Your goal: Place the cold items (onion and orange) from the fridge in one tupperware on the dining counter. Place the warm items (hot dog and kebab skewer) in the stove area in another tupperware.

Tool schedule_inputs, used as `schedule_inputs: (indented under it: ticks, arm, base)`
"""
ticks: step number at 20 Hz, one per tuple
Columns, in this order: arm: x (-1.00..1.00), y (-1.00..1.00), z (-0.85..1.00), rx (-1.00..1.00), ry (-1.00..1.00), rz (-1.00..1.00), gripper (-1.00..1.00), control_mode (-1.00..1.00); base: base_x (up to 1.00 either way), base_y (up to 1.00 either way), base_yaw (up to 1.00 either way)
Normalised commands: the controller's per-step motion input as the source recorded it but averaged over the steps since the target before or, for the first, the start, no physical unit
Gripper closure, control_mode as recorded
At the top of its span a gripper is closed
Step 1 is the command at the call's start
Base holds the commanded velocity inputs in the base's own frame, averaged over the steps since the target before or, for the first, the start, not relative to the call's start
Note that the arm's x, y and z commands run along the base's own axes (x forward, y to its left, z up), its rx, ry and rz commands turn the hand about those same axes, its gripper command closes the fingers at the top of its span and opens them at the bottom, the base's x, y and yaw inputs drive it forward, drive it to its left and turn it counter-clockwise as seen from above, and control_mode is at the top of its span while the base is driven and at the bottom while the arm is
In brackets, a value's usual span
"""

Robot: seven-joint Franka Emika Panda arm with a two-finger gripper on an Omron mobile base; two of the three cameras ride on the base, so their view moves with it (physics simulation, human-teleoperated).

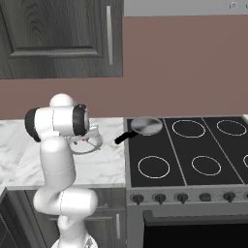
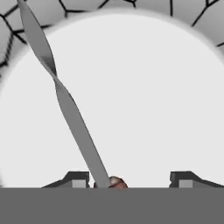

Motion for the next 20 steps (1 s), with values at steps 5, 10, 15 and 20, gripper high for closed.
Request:
schedule_inputs:
  ticks: [5,10,15,20]
  arm:
    - [0.04,-0.01,-0.68,-0.15,0.00,0.13,1.00,-1.00]
    - [0.00,-0.10,-0.35,-0.05,0.00,0.13,1.00,-1.00]
    - [-0.26,-0.34,-0.32,0.00,0.00,0.08,1.00,-1.00]
    - [-0.72,-0.54,-0.35,0.00,-0.01,-0.14,1.00,-1.00]
  base:
    - [0.00,0.00,0.00]
    - [0.00,0.00,0.00]
    - [0.00,0.00,0.00]
    - [0.00,0.00,0.00]
